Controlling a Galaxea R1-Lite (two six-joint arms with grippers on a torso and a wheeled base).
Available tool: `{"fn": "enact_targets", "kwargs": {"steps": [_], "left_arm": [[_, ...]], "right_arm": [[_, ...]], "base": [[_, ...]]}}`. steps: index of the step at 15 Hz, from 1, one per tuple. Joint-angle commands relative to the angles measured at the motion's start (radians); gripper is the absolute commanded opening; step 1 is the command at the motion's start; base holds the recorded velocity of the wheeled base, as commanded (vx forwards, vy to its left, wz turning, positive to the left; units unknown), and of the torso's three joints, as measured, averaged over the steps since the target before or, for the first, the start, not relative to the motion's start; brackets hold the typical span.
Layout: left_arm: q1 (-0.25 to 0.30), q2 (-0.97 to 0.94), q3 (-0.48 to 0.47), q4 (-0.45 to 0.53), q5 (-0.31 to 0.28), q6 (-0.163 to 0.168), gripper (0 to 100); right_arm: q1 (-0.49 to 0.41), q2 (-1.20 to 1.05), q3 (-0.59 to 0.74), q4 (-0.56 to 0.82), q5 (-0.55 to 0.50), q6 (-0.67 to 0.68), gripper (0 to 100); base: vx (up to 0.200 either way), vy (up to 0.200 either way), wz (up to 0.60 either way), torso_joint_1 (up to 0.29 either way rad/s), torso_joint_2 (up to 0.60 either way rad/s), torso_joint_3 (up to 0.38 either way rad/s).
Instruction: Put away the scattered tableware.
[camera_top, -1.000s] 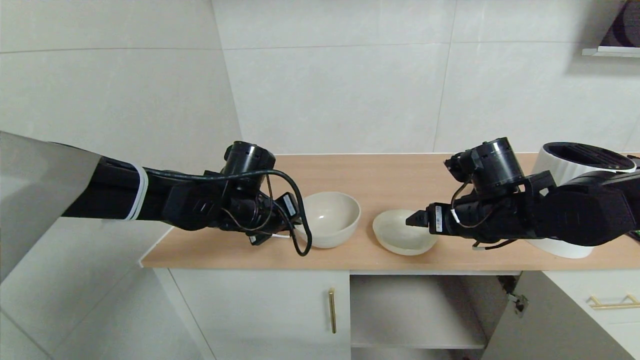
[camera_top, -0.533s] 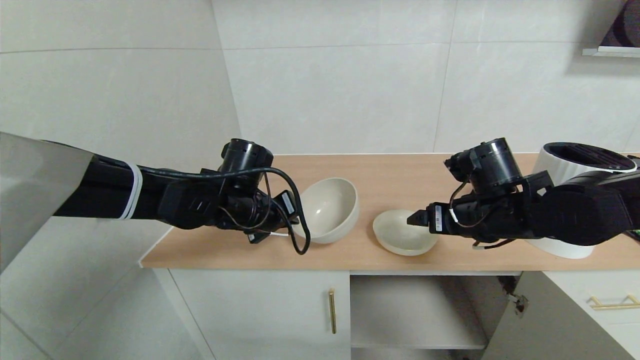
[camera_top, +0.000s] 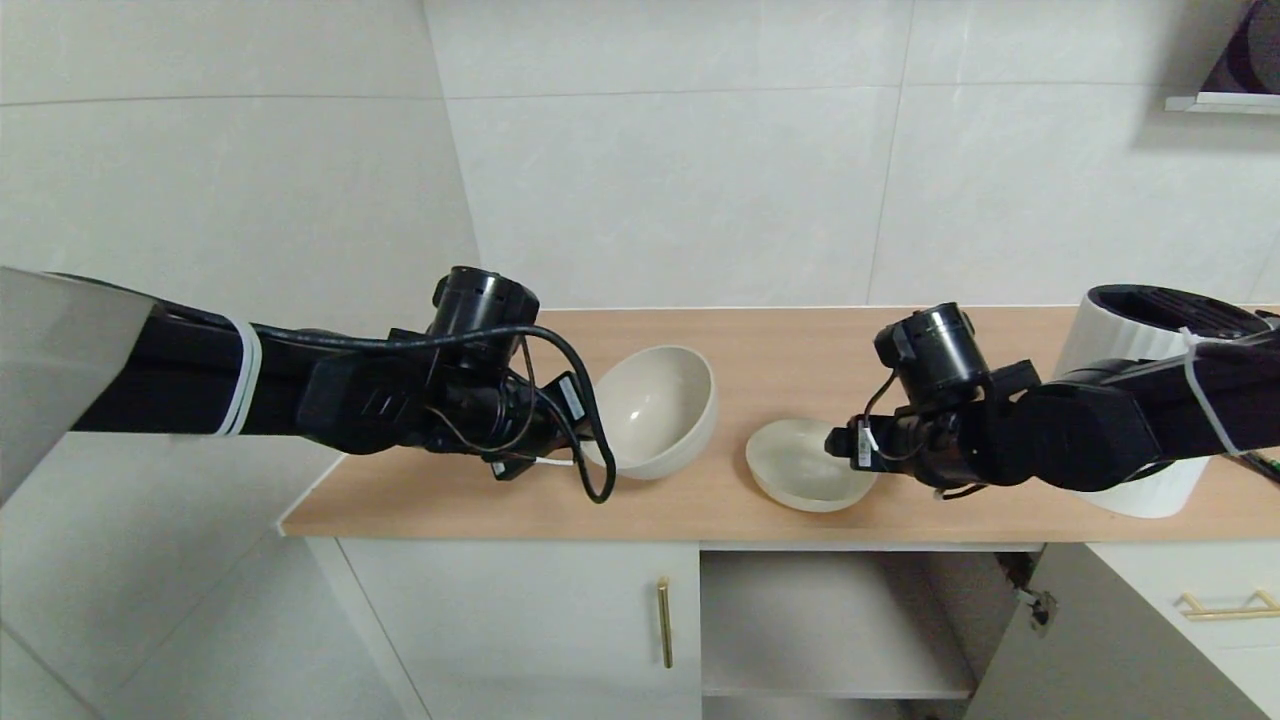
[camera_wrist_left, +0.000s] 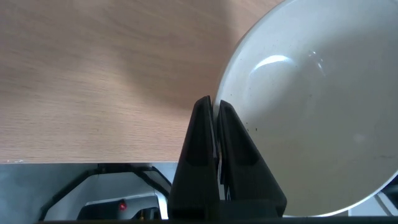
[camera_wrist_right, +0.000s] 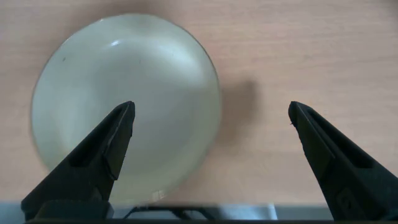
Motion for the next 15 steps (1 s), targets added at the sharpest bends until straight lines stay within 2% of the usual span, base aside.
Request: {"fn": "enact_targets", "kwargs": {"steps": [1,7,8,15], "left_arm": [[0.000,-0.005,0.000,0.000,0.001,0.000,0],[0.000,-0.002,0.002,0.000,-0.001,0.000,0],[0.000,-0.002,0.003,0.001,0.001,0.000,0],[0.000,-0.006,0.003,0.003,0.001,0.000,0]], "right_arm": [[0.001,0.051,-0.006,-0.013,-0.004,0.000,100],[-0.013,0.069,-0.011,-0.023,-0.004,0.000,100],[-0.013,0.071,-0.011,-0.023,-0.003,0.000,0],[-0.013,0.068,-0.011,-0.023,0.004,0.008,0]], "base": [[0.000,0.000,0.00,0.000,0.00,0.000],[0.000,0.000,0.00,0.000,0.00,0.000],[0.000,0.000,0.00,0.000,0.00,0.000],[0.000,0.000,0.00,0.000,0.00,0.000]]}}
